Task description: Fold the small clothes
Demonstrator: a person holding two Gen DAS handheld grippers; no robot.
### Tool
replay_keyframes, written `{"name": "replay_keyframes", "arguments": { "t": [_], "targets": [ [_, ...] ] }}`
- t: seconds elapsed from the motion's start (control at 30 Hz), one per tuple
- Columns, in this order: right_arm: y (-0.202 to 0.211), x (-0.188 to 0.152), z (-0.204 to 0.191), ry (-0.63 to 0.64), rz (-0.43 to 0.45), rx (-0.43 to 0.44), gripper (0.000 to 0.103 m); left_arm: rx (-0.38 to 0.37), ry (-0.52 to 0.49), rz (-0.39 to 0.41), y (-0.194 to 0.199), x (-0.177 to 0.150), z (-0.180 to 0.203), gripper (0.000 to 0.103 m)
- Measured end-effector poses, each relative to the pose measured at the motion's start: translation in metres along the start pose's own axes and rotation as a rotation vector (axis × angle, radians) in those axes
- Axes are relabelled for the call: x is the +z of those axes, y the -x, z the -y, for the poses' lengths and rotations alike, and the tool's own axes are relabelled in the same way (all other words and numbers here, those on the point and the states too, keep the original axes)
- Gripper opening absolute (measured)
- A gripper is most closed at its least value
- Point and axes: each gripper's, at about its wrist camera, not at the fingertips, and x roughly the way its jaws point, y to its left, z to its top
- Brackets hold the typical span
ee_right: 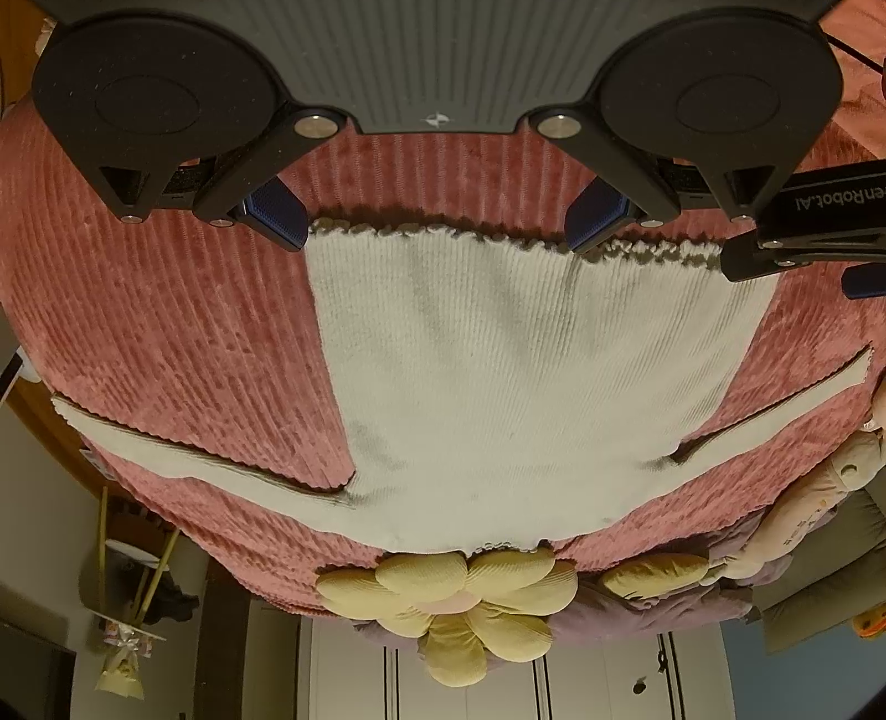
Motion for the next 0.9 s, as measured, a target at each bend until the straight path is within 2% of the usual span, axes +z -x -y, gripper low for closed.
{"name": "replay_keyframes", "arguments": {
  "t": [0.9],
  "targets": [
    [0.0000, 0.0007, 0.0040, -0.017, 0.005, -0.004, 0.099, 0.001, 0.023, -0.020, -0.0022, 0.0001, -0.0054, 0.103]
  ]
}}
